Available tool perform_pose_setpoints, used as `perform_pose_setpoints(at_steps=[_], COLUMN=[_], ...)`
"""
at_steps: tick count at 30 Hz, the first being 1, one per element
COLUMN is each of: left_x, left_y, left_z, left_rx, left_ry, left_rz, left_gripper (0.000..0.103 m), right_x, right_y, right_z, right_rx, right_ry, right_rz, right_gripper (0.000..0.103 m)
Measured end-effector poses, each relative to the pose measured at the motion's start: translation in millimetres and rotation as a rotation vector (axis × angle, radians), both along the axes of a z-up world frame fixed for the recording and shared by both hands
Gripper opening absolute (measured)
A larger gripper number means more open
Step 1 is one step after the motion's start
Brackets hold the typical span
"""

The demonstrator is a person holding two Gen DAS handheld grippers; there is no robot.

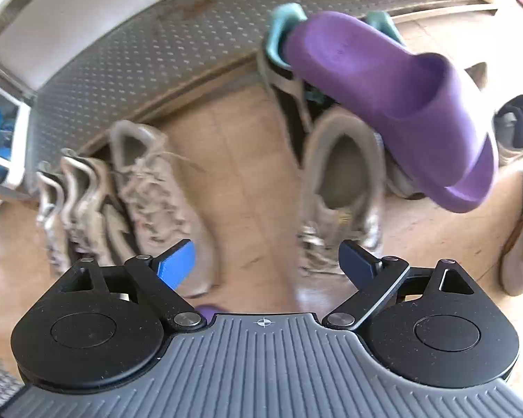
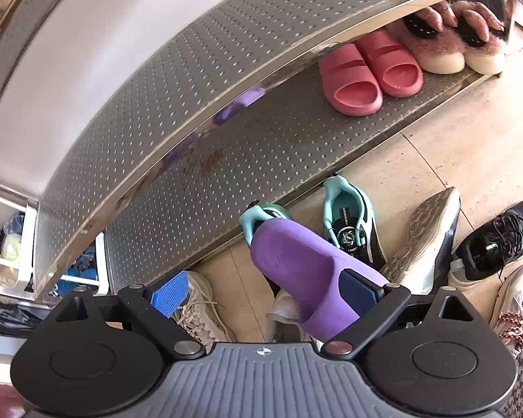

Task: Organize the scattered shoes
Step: 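Grasp the matching grey sneaker with the left tool while the right tool lifts the purple slide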

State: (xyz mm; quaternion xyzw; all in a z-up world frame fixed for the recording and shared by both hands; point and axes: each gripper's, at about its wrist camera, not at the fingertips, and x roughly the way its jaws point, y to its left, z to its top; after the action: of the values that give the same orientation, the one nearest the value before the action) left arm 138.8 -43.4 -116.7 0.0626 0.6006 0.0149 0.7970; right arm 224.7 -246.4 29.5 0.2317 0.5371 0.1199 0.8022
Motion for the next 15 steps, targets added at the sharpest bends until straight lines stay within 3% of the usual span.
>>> perform_pose_setpoints(at_steps=[7, 15], left_x=[6, 27], left_y=[-23, -33], left_z=[-28, -57], left_rx=[-0.033, -0.013], left_ry=[-0.030, 0.017], left_rz=[-0.029, -0.045], left_gripper=[0.093, 0.093], right_x=[0, 3], right_y=[-6, 1], right_z=[8, 9], right_rx=[0.056, 0.054], right_ry=[0.001, 0.003], right_rz=[0.002, 0.037], right_gripper=[0.095, 0.096])
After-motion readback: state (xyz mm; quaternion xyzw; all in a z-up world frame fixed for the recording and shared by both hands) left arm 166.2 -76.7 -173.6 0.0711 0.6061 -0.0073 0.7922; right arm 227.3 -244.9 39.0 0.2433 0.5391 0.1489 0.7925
